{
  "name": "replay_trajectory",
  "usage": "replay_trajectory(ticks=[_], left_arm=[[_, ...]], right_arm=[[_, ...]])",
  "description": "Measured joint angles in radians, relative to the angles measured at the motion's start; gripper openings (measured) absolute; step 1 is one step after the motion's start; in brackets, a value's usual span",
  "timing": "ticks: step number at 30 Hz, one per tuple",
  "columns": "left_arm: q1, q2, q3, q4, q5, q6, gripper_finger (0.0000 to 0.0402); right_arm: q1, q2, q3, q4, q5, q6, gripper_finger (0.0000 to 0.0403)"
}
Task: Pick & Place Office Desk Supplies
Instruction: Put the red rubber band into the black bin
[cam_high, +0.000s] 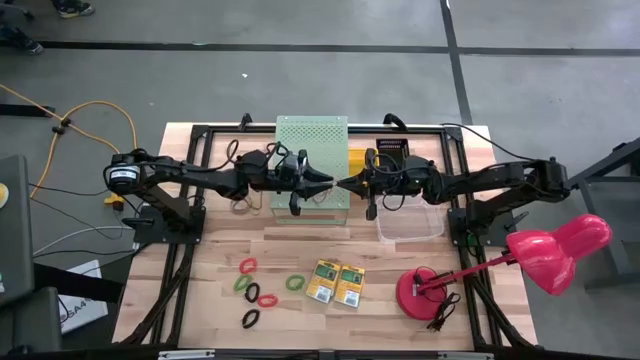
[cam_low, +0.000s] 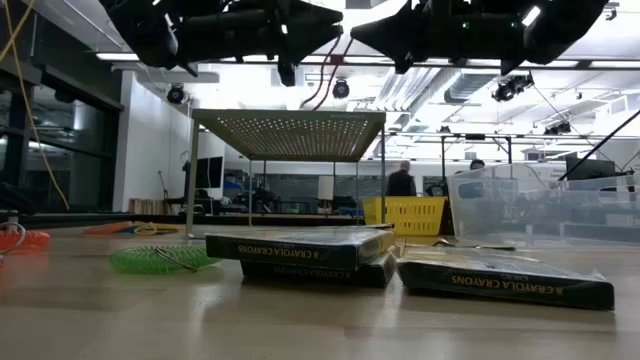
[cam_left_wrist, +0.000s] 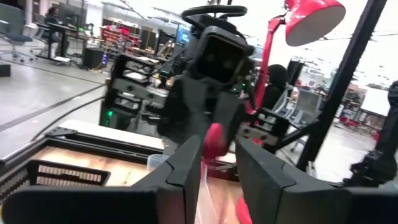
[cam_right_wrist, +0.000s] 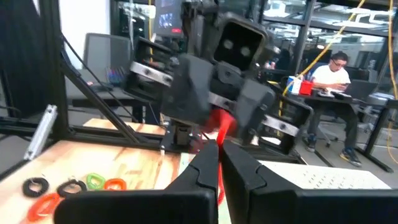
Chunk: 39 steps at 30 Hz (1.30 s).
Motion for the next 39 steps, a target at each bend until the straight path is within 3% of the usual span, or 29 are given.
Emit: replay_trajectory(ticks=[4,7,10,18,21,28,39], left_arm=[[0.015,0.0,0.0,0.0,-0.001,-0.001,0.0101],[0.015,0.0,0.0,0.0,-0.001,-0.001,0.0101],[0.015,0.0,0.0,0.0,-0.001,-0.002,0.0101],[0.015,-0.001,0.0,0.0,0.0,-0.004,0.0101],[0.015,-0.001,0.0,0.0,0.0,-0.004,0.0101],[0.015,-0.001,0.0,-0.001,0.0,-0.003,0.0101],[0.015,-0.001,0.0,-0.008,0.0,-0.003,0.0101]], right_arm=[[0.016,-0.038,0.0,-0.024,-0.002,0.023,0.0003],[0.038,-0.082,0.0,-0.075,0.076,0.018,0.0003],[0.053,-0.136,0.0,-0.149,0.197,-0.02,0.0003],[0.032,-0.228,0.0,-0.23,0.641,-0.153,0.0003],[-0.005,-0.236,0.0,-0.245,0.734,-0.175,0.0003],[-0.125,-0.235,0.0,-0.372,0.821,-0.108,0.0003],[-0.264,-0.235,0.0,-0.732,0.772,0.2,0.0003]])
